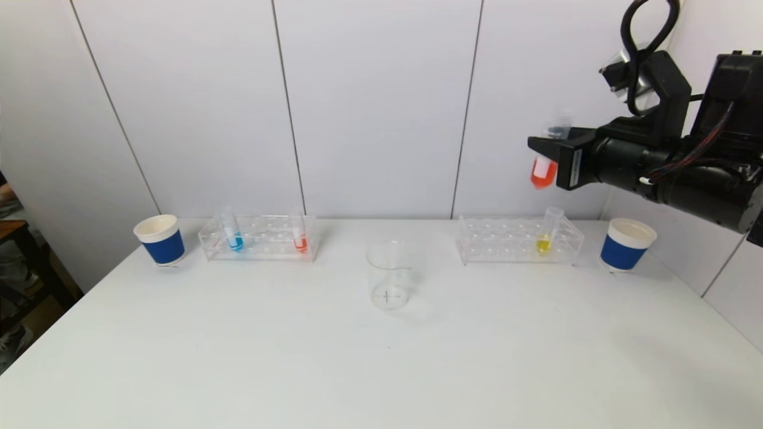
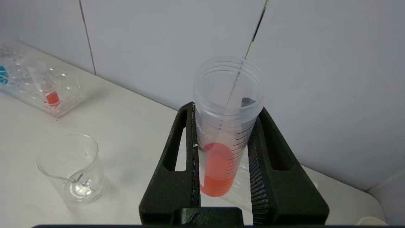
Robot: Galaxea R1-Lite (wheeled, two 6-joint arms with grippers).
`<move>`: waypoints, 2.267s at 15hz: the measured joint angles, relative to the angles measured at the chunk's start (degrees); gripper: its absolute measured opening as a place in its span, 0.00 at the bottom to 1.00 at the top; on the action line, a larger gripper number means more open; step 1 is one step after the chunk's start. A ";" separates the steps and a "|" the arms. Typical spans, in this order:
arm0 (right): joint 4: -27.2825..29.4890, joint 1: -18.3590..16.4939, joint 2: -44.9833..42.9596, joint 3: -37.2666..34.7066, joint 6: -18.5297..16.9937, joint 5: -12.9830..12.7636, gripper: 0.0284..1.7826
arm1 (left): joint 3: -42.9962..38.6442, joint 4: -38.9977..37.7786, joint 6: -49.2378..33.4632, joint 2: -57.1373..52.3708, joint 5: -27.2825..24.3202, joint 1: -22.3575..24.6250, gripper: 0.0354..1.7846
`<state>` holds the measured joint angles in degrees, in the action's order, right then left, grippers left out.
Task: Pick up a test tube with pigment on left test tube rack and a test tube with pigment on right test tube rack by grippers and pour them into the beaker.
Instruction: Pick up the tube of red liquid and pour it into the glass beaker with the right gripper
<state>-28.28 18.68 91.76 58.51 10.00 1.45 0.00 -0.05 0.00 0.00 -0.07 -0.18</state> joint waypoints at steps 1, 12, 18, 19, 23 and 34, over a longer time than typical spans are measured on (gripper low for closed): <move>0.65 0.59 0.09 0.38 0.44 0.00 0.27 | 0.00 -0.02 0.00 0.00 0.05 0.00 0.99; 5.90 6.90 3.97 4.33 4.67 -0.07 0.27 | 0.00 -0.06 0.00 0.00 0.05 0.00 0.99; 5.99 8.47 8.00 5.60 10.48 -0.20 0.27 | 0.00 -0.02 0.00 0.00 0.05 0.00 0.99; 5.99 8.78 8.74 5.92 11.00 -0.27 0.27 | 0.02 -0.02 0.00 0.00 0.07 0.00 0.99; 6.42 9.61 12.02 7.67 12.98 -0.49 0.27 | 0.00 -0.02 0.00 0.00 0.05 0.00 0.99; 2.54 9.07 19.52 8.66 27.29 3.36 0.27 | 0.00 -0.02 0.00 0.00 0.07 0.00 0.99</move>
<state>-25.75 27.75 111.28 67.17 37.29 4.82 0.00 -0.07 0.00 0.00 0.00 -0.18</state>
